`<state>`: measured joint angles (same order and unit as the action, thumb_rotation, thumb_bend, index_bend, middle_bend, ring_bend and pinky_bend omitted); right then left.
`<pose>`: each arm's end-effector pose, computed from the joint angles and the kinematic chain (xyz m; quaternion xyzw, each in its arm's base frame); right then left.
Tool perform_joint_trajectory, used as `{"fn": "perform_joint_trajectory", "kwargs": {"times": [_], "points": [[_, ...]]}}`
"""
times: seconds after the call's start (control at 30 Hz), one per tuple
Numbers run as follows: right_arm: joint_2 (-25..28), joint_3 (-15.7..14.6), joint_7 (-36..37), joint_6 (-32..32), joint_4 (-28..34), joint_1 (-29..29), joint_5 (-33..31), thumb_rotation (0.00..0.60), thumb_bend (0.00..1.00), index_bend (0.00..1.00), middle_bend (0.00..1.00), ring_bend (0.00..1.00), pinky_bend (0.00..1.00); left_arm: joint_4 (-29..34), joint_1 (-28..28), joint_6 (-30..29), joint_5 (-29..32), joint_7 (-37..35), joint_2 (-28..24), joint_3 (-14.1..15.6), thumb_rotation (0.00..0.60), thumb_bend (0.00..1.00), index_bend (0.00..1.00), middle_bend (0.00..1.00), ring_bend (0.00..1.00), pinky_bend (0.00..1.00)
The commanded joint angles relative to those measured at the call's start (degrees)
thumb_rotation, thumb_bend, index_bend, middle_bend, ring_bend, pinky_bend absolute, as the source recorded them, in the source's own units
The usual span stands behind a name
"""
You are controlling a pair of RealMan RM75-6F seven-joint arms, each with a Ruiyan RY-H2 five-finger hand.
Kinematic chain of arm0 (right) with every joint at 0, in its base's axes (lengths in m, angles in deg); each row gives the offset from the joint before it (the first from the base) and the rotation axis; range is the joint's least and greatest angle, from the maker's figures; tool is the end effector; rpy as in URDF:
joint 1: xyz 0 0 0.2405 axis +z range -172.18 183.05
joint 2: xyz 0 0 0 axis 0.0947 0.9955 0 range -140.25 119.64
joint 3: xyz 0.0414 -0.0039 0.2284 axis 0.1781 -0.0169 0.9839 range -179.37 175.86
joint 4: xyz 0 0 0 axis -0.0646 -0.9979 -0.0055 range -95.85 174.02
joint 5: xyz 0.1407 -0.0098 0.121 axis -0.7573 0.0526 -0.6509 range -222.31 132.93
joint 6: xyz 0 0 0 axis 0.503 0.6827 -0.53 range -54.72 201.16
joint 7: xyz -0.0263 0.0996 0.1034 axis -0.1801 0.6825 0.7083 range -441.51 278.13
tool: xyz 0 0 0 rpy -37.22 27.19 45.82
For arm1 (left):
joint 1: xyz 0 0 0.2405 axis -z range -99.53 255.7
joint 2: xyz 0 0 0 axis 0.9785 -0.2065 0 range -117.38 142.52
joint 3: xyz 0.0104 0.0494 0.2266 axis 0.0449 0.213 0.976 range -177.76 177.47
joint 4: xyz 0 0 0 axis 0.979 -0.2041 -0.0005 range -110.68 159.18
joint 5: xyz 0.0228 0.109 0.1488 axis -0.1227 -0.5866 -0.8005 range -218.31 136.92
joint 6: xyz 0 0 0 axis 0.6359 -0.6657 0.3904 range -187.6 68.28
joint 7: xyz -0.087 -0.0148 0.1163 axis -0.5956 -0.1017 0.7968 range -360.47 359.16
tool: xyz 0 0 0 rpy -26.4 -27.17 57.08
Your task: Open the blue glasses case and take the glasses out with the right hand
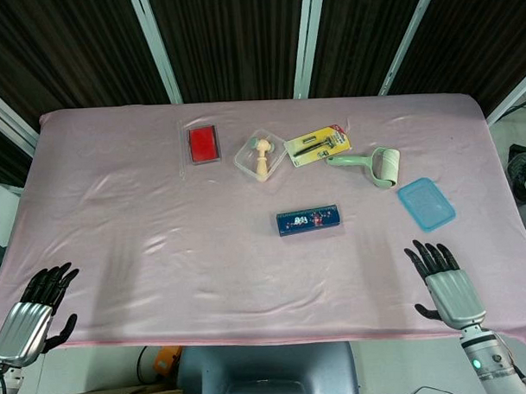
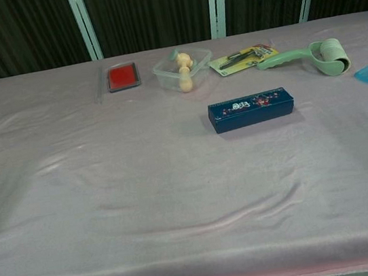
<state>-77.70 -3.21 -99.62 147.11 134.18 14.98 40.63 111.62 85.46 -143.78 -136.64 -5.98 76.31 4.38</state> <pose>-0.2683 -0.1810 0.1142 0.7073 -0.3626 0.2726 0.5422 -0.2778 0.1652 0.1504 -0.6779 -0.3808 -0.3791 0.5018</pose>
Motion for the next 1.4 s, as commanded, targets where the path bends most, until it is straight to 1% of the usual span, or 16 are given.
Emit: {"fn": "perform_joint_trajectory", "kwargs": {"times": [0.03, 0.1, 0.23, 0.33, 0.4, 0.43, 0.53, 0.6, 0.63, 0.67, 0.73, 0.77, 0.87, 1.17, 1.27, 1.4], "points": [[0.49, 0.09, 0.85, -0.87, 0.21, 0.3, -0.66, 0.6, 0.28, 0.0, 0.0, 0.0, 0.0, -0.09, 0.22, 0.48, 0.04, -0.34, -0.02, 0.02, 0.6, 0.41, 0.0, 0.0, 0.0, 0.05], [0.6, 0.97, 2.71, -1.38, 0.04, 0.91, -1.28, 0.6, 0.28, 0.0, 0.0, 0.0, 0.0, -0.09, 0.24, 0.62, 0.13, -0.27, -0.1, 0.03, 0.6, 0.41, 0.0, 0.0, 0.0, 0.05], [-1.25, 3.02, 2.59, -4.27, -3.07, 3.57, -2.8, 0.6, 0.28, 0.0, 0.0, 0.0, 0.0, -0.16, 0.33, 0.88, 0.39, -0.01, 0.18, -0.12, 0.6, 0.41, 0.0, 0.0, 0.0, 0.05], [-3.72, 5.57, 3.41, -7.85, -6.87, 7.63, -3.15, 0.6, 0.29, 0.0, 0.0, 0.0, 0.0, -0.16, 0.64, 1.71, 0.67, 0.54, 0.42, -0.16, 0.6, 0.41, 0.0, 0.0, 0.0, 0.05], [-6.27, 7.39, 3.94, -10.06, -10.19, 10.72, -3.1, 0.6, 0.29, 0.0, 0.0, 0.0, 0.0, -0.16, 0.72, 1.98, 0.96, 0.98, 0.62, -0.28, 0.6, 0.41, 0.0, 0.0, 0.0, 0.05], [-7.88, 8.25, 3.92, -11.34, -11.93, 12.45, -3.15, 0.6, 0.29, 0.02, 0.0, 0.0, 0.0, -0.15, 0.78, 2.17, 1.16, 1.25, 0.75, -0.36, 0.6, 0.41, 0.0, 0.0, 0.0, 0.05], [-11.44, 9.75, 3.38, -14.88, -14.99, 16.21, -4.0, 0.6, 0.29, 0.1, 0.0, 0.0, 0.0, -0.14, 0.96, 2.78, 1.77, 1.86, 1.08, -0.59, 0.6, 0.41, 0.0, 0.0, 0.0, 0.05], [-14.49, 10.7, 3.11, -17.67, -18.0, 19.05, -4.86, 0.6, 0.31, 0.16, 0.0, 0.0, 0.0, -0.11, 1.14, 3.33, 2.16, 2.37, 1.33, -0.69, 0.6, 0.41, 0.0, 0.0, 0.0, 0.05], [-16.34, 11.22, 3.06, -19.11, -20.08, 20.57, -5.44, 0.6, 0.32, 0.19, 0.0, 0.0, 0.0, -0.06, 1.23, 3.58, 2.29, 2.59, 1.42, -0.72, 0.6, 0.41, 0.0, 0.0, 0.0, 0.05], [-17.74, 11.63, 3.14, -20.06, -21.72, 21.62, -5.93, 0.6, 0.36, 0.23, 0.0, 0.0, 0.0, -0.05, 1.28, 3.69, 2.35, 2.72, 1.47, -0.74, 0.6, 0.41, 0.0, 0.0, 0.0, 0.05], [-20.66, 12.45, 4.08, -22.04, -25.33, 23.77, -6.98, 0.6, 0.42, 0.29, 0.0, 0.0, 0.0, -0.03, 1.36, 3.81, 2.37, 2.79, 1.52, -0.74, 0.6, 0.41, 0.0, 0.0, 0.0, 0.05], [-21.74, 12.72, 4.71, -22.63, -26.74, 24.53, -7.25, 0.6, 0.45, 0.33, 0.0, 0.0, 0.0, -0.05, 1.37, 3.82, 2.41, 2.81, 1.54, -0.76, 0.6, 0.41, 0.0, 0.0, 0.0, 0.05], [-24.37, 12.94, 6.6, -23.63, -31.09, 26.5, -7.1, 0.6, 0.48, 0.39, 0.0, 0.0, 0.0, -0.21, 1.42, 4.05, 2.86, 3.01, 1.62, -0.93, 0.6, 0.41, 0.0, 0.0, 0.0, 0.05], [-27.78, 13.0, 11.5, -22.01, -38.56, 28.56, -6.38, 0.6, 0.48, 0.47, 0.04, 0.0, 0.0, -0.47, 1.4, 4.33, 4.57, 4.56, 2.12, -1.74, 0.6, 0.41, 0.0, 0.0, 0.0, 0.05], [-28.43, 13.04, 12.06, -22.17, -40.42, 29.24, -6.6, 0.6, 0.48, 0.47, 0.05, 0.0, 0.0, -0.91, 1.12, 3.46, 4.77, 5.94, 2.89, -2.18, 0.6, 0.41, 0.0, 0.0, 0.0, 0.05], [-29.34, 12.92, 12.92, -22.67, -42.33, 30.06, -6.86, 0.6, 0.48, 0.48, 0.06, 0.0, 0.0, -1.1, 1.12, 3.41, 4.67, 6.01, 3.2, -2.16, 0.6, 0.41, 0.0, 0.0, 0.0, 0.05]]}}
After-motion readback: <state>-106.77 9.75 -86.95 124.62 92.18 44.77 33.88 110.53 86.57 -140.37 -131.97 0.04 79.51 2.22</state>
